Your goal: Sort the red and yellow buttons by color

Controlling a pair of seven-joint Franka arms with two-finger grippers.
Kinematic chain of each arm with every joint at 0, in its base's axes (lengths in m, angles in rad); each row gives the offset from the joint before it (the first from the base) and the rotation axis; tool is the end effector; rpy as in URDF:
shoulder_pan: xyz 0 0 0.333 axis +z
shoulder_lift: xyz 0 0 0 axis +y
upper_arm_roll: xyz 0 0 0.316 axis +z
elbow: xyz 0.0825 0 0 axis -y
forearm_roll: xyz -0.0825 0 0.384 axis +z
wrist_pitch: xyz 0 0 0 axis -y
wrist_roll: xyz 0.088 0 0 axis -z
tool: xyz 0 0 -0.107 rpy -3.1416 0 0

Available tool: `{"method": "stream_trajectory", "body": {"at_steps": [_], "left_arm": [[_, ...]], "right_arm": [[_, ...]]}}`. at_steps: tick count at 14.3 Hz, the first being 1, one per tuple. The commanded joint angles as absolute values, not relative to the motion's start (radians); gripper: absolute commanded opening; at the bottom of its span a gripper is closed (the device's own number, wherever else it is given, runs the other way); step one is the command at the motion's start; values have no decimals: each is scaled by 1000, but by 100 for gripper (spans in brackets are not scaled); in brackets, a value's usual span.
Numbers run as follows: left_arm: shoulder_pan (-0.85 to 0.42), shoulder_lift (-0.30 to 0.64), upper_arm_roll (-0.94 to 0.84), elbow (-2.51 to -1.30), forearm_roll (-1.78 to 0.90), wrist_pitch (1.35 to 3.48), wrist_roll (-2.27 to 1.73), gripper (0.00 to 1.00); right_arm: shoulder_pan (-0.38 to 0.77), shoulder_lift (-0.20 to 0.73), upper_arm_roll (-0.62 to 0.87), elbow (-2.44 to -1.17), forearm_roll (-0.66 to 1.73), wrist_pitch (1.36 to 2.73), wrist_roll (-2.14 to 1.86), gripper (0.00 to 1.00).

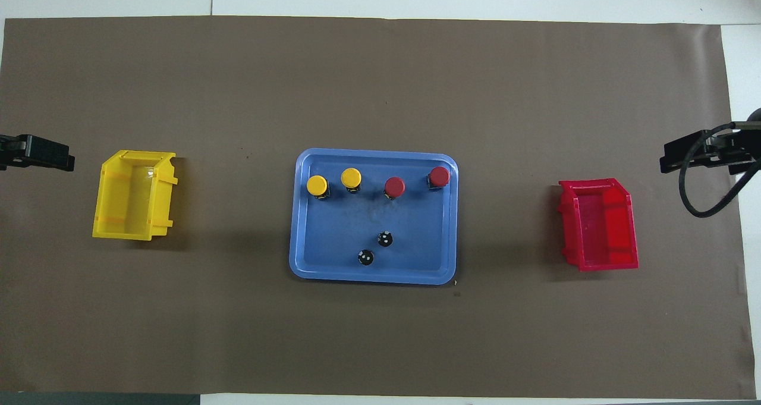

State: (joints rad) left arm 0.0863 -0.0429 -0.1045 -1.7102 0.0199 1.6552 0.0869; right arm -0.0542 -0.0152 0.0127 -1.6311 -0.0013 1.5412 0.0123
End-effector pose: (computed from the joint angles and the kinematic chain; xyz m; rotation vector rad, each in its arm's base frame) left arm 0.5457 -0.0091 0.5892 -3.1132 0.1664 0.0205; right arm 0.5443 -0.0227 0.6020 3.1379 -0.0844 -0.1173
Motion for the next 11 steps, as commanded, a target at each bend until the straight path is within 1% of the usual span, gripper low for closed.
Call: {"method": "stream_trajectory", "body": {"at_steps": [1, 7, 11], "left_arm": [[80, -67, -101, -1730, 32, 1635, 95, 100], [83, -64, -100, -1723, 32, 1644, 103, 100], [86, -72, -91, -1723, 31, 1611, 98, 100]], "right_arm": [[-66, -32, 15, -1646, 9, 1534, -15, 100], [-57, -35, 18, -1646, 9, 1531, -9, 100], [-58, -32, 20, -1637, 8, 1531, -21, 100]]}}
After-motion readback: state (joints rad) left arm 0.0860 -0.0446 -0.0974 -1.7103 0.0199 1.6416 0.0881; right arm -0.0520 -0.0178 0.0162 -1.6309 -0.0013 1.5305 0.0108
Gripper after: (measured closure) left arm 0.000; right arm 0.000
